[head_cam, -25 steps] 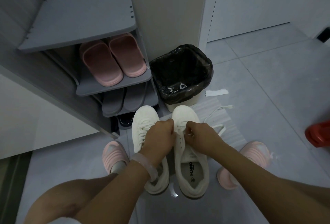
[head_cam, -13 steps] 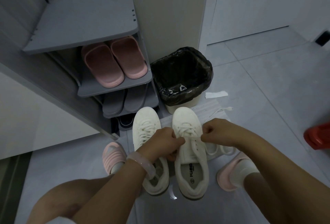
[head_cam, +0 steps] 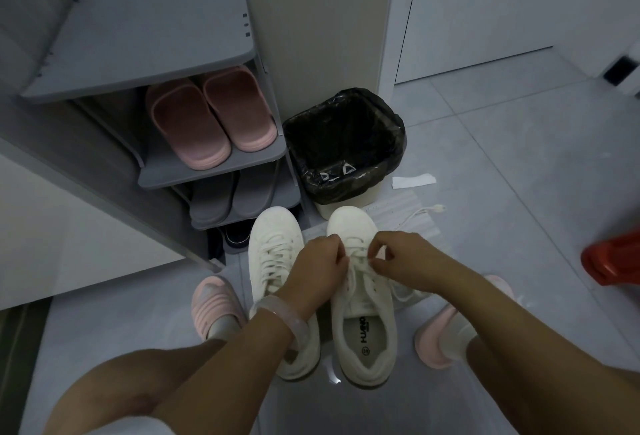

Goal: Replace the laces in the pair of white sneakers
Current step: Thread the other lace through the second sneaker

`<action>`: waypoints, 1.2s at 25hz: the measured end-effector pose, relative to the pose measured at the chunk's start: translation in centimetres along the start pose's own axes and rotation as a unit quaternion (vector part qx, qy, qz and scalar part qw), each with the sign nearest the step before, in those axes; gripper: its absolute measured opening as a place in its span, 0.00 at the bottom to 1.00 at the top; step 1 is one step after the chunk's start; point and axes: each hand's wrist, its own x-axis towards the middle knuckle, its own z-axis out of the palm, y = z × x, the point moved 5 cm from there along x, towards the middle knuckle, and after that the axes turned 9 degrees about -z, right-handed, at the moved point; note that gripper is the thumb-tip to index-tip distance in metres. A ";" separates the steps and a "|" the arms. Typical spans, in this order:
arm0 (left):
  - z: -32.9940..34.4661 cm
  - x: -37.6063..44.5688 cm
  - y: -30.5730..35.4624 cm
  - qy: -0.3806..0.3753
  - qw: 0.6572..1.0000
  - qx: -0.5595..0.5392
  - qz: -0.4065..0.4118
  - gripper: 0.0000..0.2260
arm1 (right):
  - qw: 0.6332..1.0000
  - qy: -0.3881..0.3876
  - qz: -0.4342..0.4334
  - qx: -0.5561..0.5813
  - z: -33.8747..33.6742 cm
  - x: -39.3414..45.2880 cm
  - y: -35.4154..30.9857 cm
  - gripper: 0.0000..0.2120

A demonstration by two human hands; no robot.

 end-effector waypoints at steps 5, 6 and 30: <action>0.0 0.3 -0.5 -0.022 0.993 -0.093 -0.069 0.09 | 1.000 0.008 0.014 0.020 1.4 0.2 -0.1 0.10; -0.1 0.3 -0.6 -0.036 0.989 -0.112 -0.085 0.08 | 1.000 0.008 0.018 0.023 1.4 0.2 -0.1 0.10; -0.5 -1.2 0.0 -0.133 0.986 -0.041 -0.094 0.10 | 0.984 -0.045 0.014 -0.170 -1.6 -1.0 0.1 0.08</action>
